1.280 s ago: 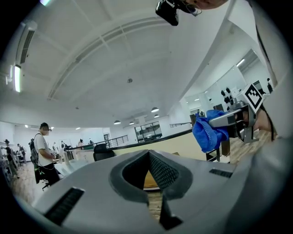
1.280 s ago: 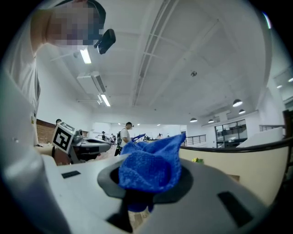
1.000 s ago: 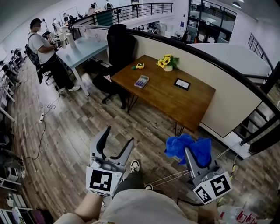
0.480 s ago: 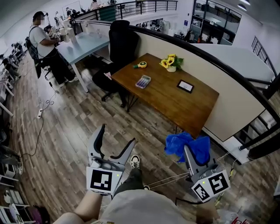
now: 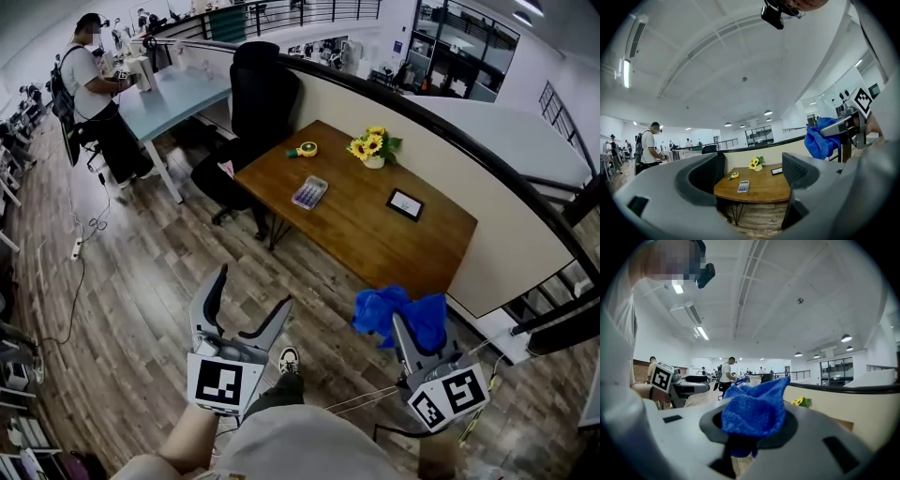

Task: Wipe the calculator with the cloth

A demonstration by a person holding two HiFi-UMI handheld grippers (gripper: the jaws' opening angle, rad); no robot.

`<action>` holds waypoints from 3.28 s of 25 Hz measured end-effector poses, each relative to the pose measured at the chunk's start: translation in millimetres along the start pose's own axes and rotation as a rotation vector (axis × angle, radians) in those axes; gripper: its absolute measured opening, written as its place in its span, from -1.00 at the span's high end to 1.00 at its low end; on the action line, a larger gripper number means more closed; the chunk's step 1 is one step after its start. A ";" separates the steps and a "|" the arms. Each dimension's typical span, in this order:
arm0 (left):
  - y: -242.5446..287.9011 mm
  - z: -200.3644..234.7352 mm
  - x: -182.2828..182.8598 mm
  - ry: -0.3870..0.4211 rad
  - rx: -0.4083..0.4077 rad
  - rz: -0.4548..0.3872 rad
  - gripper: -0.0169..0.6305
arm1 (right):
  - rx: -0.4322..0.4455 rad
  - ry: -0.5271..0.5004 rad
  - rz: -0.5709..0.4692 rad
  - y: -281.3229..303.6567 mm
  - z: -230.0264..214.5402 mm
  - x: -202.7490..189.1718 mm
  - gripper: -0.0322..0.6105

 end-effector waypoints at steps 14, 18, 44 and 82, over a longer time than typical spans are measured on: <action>124.3 120.9 -16.1 0.024 -0.055 0.003 -0.32 | -0.022 -0.002 0.015 172.5 -21.7 28.3 0.59; 147.9 134.0 -23.5 0.008 -0.070 0.012 -0.32 | -0.026 0.015 0.037 197.2 -33.0 23.5 0.59; 403.9 164.0 -80.0 0.035 -0.037 0.190 -0.32 | 0.081 0.058 0.146 415.0 -238.1 -20.1 0.59; 506.1 124.7 -312.4 -0.065 -0.224 0.616 -0.36 | 0.142 0.135 0.353 517.2 -262.9 -165.6 0.59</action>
Point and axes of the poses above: the fingertips, and each gripper's own axes: y forward along the fingers, z to its left, x out of its top, the point moved 6 cm from there along -y, backward along the fingers, and after that the axes turned 3 degrees about -y, right-handed, at the moved point
